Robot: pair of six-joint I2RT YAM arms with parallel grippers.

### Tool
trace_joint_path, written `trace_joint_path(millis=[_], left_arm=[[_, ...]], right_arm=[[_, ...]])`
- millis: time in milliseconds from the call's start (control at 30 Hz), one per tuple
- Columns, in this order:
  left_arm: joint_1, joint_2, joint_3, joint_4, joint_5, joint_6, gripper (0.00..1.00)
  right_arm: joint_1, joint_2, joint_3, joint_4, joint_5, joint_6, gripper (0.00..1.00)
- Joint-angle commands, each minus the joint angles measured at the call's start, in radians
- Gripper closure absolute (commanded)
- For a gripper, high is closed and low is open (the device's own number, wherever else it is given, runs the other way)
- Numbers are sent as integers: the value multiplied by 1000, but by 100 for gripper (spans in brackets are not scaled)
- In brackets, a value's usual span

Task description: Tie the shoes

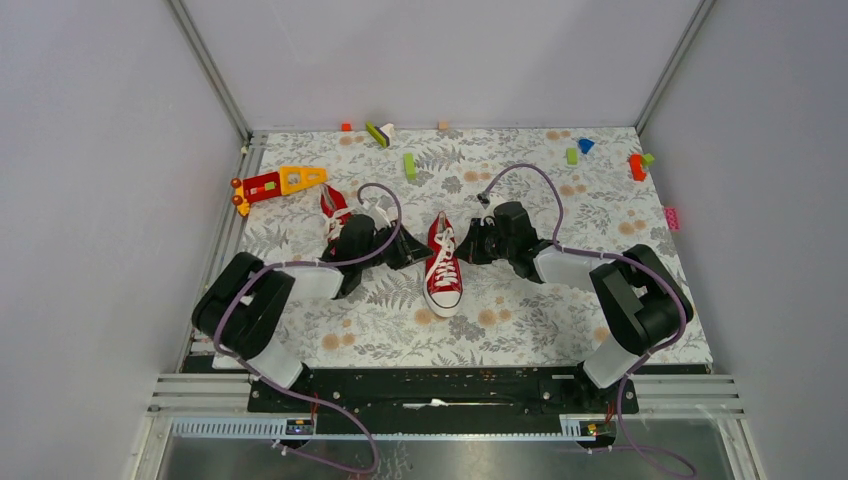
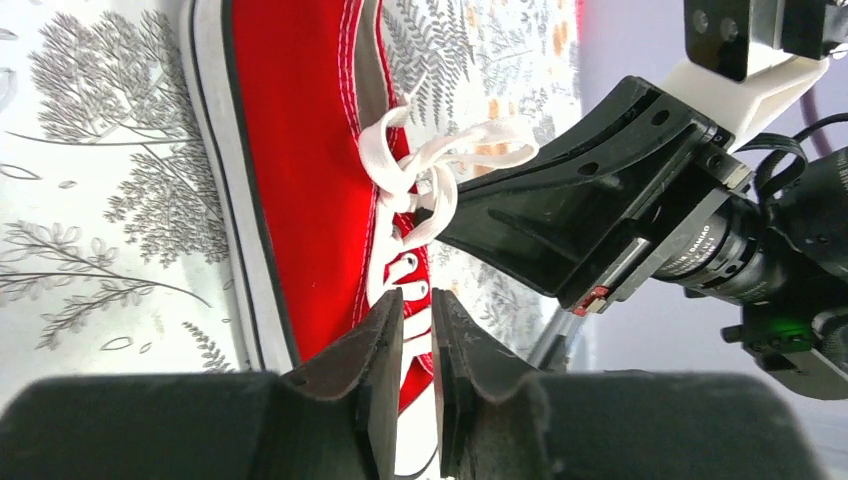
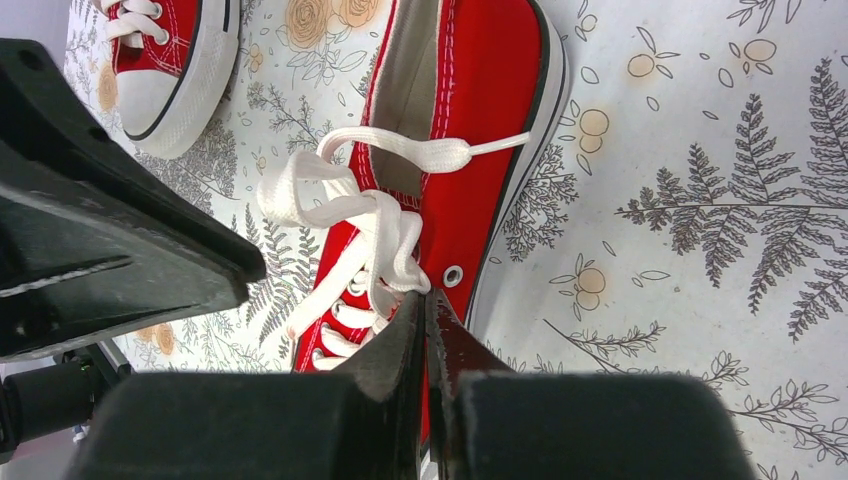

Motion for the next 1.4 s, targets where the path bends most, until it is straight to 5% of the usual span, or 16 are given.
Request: trace_joint_path(millis=[0, 367, 933, 1033, 1233, 1367], left_arm=[[-10, -124, 81, -290, -100, 174, 80], [-88, -133, 324, -536, -242, 400, 57], [-162, 72, 570, -648, -319, 507, 51], [-168, 75, 585, -678, -355, 524, 58], [-169, 78, 591, -700, -372, 530, 95], [-168, 85, 592, -703, -359, 524, 100]], right_arm=[[3, -32, 38, 3, 8, -34, 97], [3, -37, 35, 5, 7, -38, 97], [3, -32, 40, 3, -1, -38, 97], [3, -32, 42, 1, 0, -40, 94], [3, -31, 48, -6, 7, -40, 85], [3, -30, 54, -10, 9, -43, 80]])
